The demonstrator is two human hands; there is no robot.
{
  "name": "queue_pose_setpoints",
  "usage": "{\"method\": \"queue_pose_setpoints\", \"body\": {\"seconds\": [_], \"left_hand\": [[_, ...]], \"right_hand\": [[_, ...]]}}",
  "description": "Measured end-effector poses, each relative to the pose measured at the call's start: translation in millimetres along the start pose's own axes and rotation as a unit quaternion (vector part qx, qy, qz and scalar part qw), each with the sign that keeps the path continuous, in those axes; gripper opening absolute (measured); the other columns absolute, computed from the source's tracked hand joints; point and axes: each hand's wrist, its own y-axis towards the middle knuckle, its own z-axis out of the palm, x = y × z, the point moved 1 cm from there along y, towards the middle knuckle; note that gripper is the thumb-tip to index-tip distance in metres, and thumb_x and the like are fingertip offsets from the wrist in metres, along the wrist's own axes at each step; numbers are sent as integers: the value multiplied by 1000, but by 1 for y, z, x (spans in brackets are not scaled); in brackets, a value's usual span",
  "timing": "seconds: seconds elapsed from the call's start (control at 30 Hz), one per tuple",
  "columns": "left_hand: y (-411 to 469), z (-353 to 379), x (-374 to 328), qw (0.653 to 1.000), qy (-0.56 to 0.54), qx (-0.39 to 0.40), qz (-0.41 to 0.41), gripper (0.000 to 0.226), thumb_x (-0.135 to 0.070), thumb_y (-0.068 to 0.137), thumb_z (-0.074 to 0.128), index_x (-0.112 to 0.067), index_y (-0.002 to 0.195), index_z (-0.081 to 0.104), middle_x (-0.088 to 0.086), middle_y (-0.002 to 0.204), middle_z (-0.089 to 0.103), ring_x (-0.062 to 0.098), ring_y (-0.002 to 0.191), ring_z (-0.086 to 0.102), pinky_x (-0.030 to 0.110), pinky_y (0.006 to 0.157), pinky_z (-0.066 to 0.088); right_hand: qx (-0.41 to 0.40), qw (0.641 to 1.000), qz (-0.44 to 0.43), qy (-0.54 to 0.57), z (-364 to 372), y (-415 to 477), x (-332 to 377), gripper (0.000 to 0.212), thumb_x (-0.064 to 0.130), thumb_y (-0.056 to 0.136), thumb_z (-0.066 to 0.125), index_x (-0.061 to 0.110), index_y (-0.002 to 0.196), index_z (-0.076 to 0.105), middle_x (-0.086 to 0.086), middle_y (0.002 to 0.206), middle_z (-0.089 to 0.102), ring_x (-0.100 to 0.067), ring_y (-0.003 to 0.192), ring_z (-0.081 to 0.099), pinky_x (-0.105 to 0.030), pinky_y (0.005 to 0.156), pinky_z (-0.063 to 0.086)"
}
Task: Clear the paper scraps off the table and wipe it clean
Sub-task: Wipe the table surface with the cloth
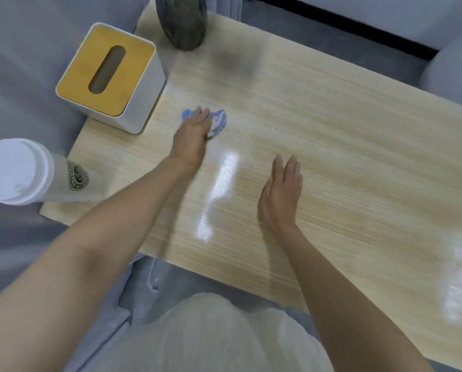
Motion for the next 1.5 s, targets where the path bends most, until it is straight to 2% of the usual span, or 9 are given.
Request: {"method": "queue_pose_setpoints", "body": {"seconds": [0.1, 0.27, 0.43, 0.53, 0.73, 0.93, 1.17, 1.33, 1.5], "left_hand": [[-33, 24, -32, 998, 18, -50, -16, 35, -30, 98, 44, -3, 115, 59, 7, 124, 63, 24, 121, 55, 36, 100, 42], [-70, 22, -9, 925, 122, 130, 336, 41, -16, 94, 38, -10, 133, 50, 13, 137, 53, 31, 127, 49, 45, 105, 39], [7, 13, 3, 997, 66, 30, 27, 34, -12, 94, 32, -6, 116, 58, 19, 125, 53, 32, 118, 48, 55, 95, 44], [-29, 42, -41, 997, 13, 58, -49, 55, -31, 93, 20, -12, 138, 46, 9, 150, 36, 24, 140, 29, 38, 115, 21], [-35, 30, -8, 925, 124, 94, 347, 39, -12, 91, 39, -9, 122, 62, 12, 130, 59, 27, 119, 58, 35, 101, 42], [60, 41, -27, 988, 62, -32, -134, 32, 0, 84, 39, -9, 106, 60, 10, 109, 55, 30, 106, 56, 43, 81, 48], [-10, 50, -76, 951, 59, 142, 267, 49, -2, 80, 31, -7, 116, 64, 10, 118, 65, 27, 114, 57, 42, 96, 44], [73, 21, -73, 994, -31, -29, -102, 26, -6, 93, 42, -8, 112, 59, 11, 109, 61, 28, 97, 56, 33, 76, 40], [141, 40, -52, 964, 78, -52, -248, 21, -11, 94, 44, -4, 110, 56, 17, 112, 52, 34, 99, 50, 40, 80, 42]], "right_hand": [[37, 999, -2, -24, 5, 7, -6, 52, 17, 102, 27, 16, 152, 12, -14, 159, -3, -28, 147, -6, -44, 119, -1], [59, 997, -28, -41, 8, 6, -19, 53, 21, 102, 26, 19, 152, 9, -12, 159, -6, -27, 147, -8, -42, 118, -2], [40, 998, -9, -38, 13, 5, -12, 54, 27, 98, 23, 17, 151, 17, -14, 159, 1, -29, 147, -2, -45, 117, 0], [43, 999, 6, -24, 12, 6, -9, 51, 27, 102, 24, 17, 151, 18, -12, 159, 0, -27, 147, -4, -43, 117, -4], [24, 999, 0, -35, 1, 22, -12, 49, 25, 103, 27, 16, 151, 19, -13, 159, 0, -25, 147, -1, -38, 118, -6], [21, 999, 1, -37, -16, 59, -24, 52, 26, 102, 26, 20, 152, 13, -12, 159, -5, -23, 147, -7, -39, 119, -6], [-5, 1000, 13, -26, -31, 110, -34, 51, 25, 102, 30, 18, 151, 19, -14, 159, 3, -26, 147, 2, -41, 119, 1], [6, 1000, 30, 1, -32, 130, -35, 50, 27, 102, 25, 19, 151, 16, -13, 159, -2, -23, 147, -5, -40, 119, -3], [12, 1000, 15, 12, -27, 138, -22, 52, 29, 102, 24, 20, 152, 12, -13, 159, -6, -24, 147, -8, -41, 119, -3]]}}
